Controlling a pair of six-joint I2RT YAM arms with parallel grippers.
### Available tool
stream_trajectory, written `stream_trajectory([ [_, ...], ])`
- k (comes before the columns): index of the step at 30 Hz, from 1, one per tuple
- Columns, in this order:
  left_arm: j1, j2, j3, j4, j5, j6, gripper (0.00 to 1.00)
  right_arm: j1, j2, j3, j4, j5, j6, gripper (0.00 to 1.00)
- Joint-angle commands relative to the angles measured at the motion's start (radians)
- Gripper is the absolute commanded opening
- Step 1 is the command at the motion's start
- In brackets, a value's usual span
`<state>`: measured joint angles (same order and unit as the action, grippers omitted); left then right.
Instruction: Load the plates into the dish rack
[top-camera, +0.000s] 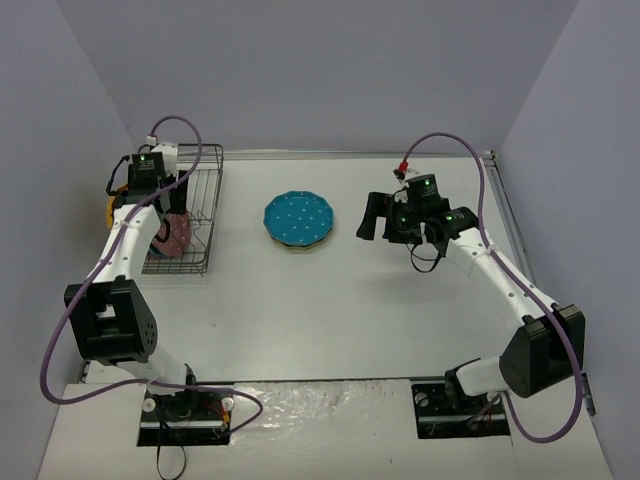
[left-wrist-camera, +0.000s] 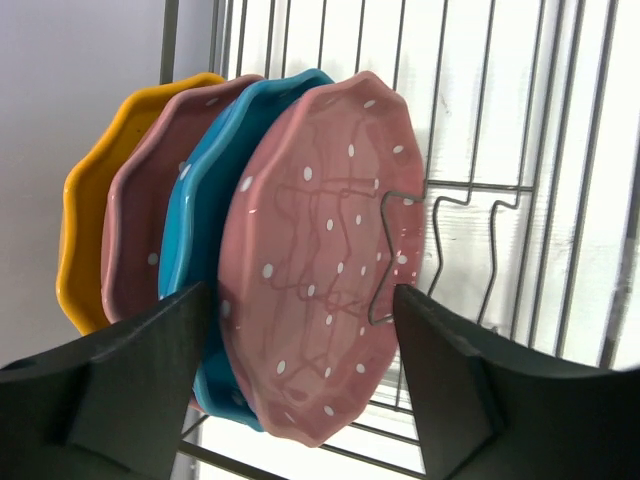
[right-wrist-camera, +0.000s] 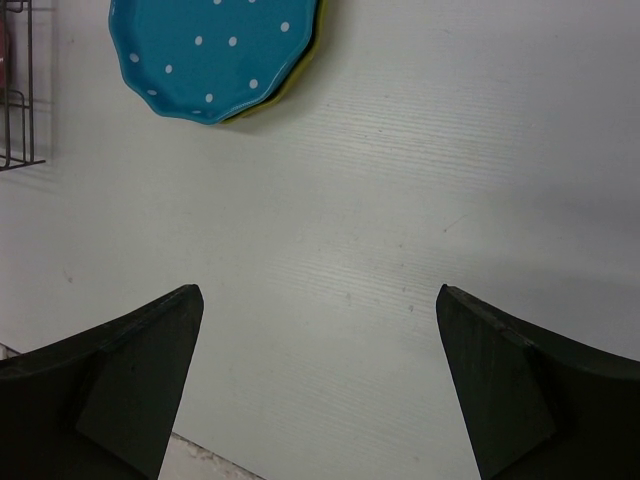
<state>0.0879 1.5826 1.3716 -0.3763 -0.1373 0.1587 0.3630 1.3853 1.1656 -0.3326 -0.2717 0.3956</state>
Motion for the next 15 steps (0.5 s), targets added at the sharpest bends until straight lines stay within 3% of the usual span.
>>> stream_trajectory([
  [1, 0.001, -0.095, 0.071, 0.034, 0.002, -0.06, 0.8, 0.058, 0.007, 0.071, 0.04, 0.137, 0.069, 0.99],
  [4, -0.005, -0.136, 0.11, -0.016, 0.024, -0.142, 0.96, 0.109, 0.065, 0.119, 0.04, 0.223, 0.117, 0.98],
  [10, -0.021, -0.205, 0.21, -0.167, 0.056, -0.319, 0.97, 0.172, 0.22, 0.21, 0.042, 0.358, 0.217, 0.94],
  [15, -0.025, -0.322, 0.178, -0.28, 0.171, -0.492, 0.97, 0.22, 0.367, 0.312, 0.045, 0.446, 0.243, 0.85],
])
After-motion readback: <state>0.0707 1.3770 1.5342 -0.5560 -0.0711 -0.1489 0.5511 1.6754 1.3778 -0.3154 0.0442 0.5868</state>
